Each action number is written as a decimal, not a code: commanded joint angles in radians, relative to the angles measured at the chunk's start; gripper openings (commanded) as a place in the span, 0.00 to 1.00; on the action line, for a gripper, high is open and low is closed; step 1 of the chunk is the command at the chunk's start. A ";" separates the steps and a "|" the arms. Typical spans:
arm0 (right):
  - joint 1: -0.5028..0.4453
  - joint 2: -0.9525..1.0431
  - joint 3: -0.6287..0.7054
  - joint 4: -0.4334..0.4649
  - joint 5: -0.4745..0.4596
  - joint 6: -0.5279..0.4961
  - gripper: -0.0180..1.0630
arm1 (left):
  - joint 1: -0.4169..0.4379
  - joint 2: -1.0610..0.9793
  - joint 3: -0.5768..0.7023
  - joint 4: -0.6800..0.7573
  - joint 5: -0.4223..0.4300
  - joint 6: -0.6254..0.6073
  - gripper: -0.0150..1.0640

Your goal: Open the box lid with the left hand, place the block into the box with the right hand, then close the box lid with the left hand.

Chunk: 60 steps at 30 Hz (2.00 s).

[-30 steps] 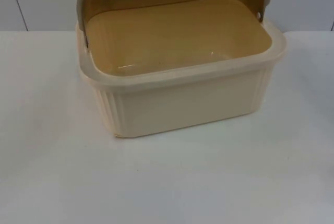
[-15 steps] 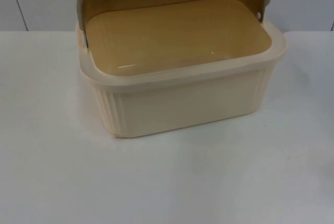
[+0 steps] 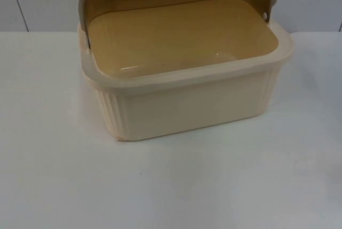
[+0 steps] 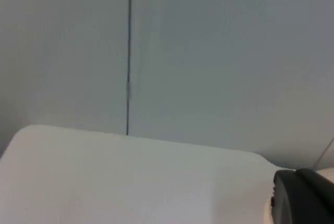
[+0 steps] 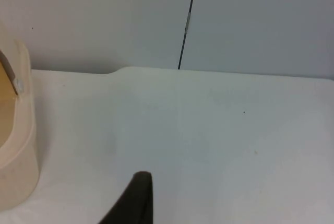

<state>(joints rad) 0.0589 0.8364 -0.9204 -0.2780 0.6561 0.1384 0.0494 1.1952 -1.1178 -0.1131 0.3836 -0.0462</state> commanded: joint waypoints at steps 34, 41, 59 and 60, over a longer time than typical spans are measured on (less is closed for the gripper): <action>-0.004 -0.003 0.004 0.003 0.010 0.007 0.99 | -0.033 -0.226 -0.007 -0.003 0.156 0.057 0.95; -0.004 -0.001 0.004 0.003 -0.054 0.065 0.99 | -0.033 -0.248 -0.007 -0.003 0.165 0.057 0.95; -0.004 0.332 -0.064 0.181 -0.017 0.065 0.99 | -0.064 -0.248 -0.007 0.063 0.167 0.057 0.95; -0.004 0.367 -0.064 0.179 -0.017 0.065 0.99 | -0.085 -0.248 -0.007 0.080 0.169 0.057 0.95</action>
<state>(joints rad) 0.0589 1.1510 -0.9778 -0.1133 0.6389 0.2037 -0.0073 0.9511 -1.1178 -0.0626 0.5524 0.0150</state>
